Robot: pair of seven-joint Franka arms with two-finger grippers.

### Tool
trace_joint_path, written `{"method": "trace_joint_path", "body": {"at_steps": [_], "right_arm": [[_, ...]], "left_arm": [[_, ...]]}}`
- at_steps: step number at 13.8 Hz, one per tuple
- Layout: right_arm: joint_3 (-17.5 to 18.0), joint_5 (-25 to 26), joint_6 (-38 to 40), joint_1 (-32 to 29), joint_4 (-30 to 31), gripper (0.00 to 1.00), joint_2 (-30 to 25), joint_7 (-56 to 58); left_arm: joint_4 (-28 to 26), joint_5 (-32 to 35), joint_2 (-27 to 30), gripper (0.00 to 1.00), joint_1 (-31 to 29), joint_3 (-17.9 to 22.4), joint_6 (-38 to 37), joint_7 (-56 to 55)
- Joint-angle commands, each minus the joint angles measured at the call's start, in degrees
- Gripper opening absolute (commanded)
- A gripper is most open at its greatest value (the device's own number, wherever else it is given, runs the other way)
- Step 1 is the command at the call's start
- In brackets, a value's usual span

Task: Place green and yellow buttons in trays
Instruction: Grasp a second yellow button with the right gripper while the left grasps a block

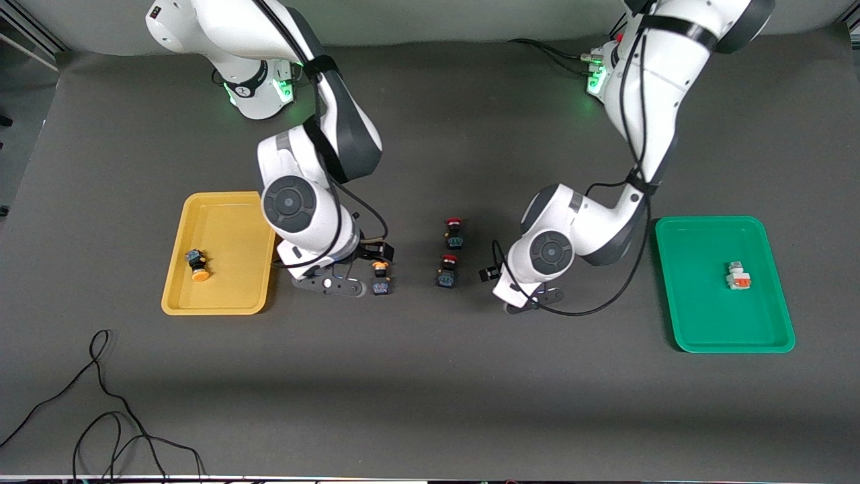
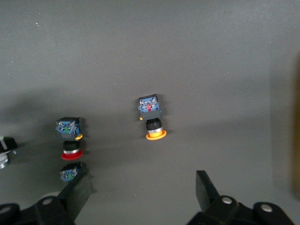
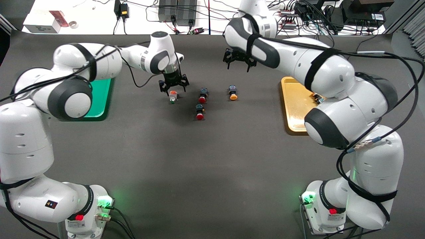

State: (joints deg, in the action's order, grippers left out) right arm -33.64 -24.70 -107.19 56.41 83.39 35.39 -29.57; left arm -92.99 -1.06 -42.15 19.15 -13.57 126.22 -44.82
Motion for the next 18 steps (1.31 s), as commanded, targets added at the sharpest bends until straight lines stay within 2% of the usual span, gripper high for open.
{"method": "trace_joint_path", "body": {"at_steps": [1,4,6,7,9,10,11,12,13,16,17,18], "right_arm": [[0.0,0.5,-9.7,2.4,5.0,1.0,2.1,-1.5],[1.1,0.3,-26.0,4.4,15.2,1.0,3.0,-0.6],[2.2,0.3,-30.4,4.4,15.8,1.0,5.9,-0.5],[2.3,0.3,-31.7,4.4,15.8,1.0,7.0,-0.5],[2.5,0.2,-34.6,4.4,15.8,1.0,8.8,-0.4],[3.4,0.2,-35.4,4.3,15.8,1.0,9.5,-0.4],[3.8,0.2,-36.2,4.0,15.8,1.0,9.9,-0.4],[3.8,0.2,-36.4,3.7,15.7,0.95,9.9,-0.4],[3.9,0.2,-36.4,3.7,15.7,0.74,9.9,-0.4],[3.9,0.2,-36.3,3.7,15.6,0.27,9.9,-0.4],[4.0,0.2,-36.2,3.8,15.5,0.17,9.9,-0.4],[4.0,0.2,-36.1,3.8,15.4,0.14,9.8,-0.3]], "left_arm": [[0.4,2.8,-0.6,0.98,0.9,1.0,-0.3,0.6],[-0.3,5.1,-0.6,0.98,0.6,1.0,-0.7,9.4],[-0.4,5.3,-0.6,0.97,0.9,1.0,-0.4,10.1],[-0.4,5.2,-0.6,0.79,0.9,1.0,-0.5,10.1],[-0.4,5.2,-0.6,0.12,0.9,0.9,-0.9,10.0],[-0.5,5.2,-0.6,0.0,0.9,0.9,-1.0,9.4],[-0.6,5.1,-0.5,0.0,1.1,0.9,-1.1,9.0],[-0.6,5.0,0.0,0.0,1.0,0.9,-1.3,9.0],[-0.4,4.8,0.8,0.0,0.2,0.9,-2.3,9.1],[0.9,3.8,7.2,0.0,-1.4,1.1,-12.0,7.1],[1.2,3.8,9.9,0.0,-2.6,1.2,-15.7,7.3],[2.1,3.7,12.4,0.0,-4.3,1.0,-19.7,7.6]]}}
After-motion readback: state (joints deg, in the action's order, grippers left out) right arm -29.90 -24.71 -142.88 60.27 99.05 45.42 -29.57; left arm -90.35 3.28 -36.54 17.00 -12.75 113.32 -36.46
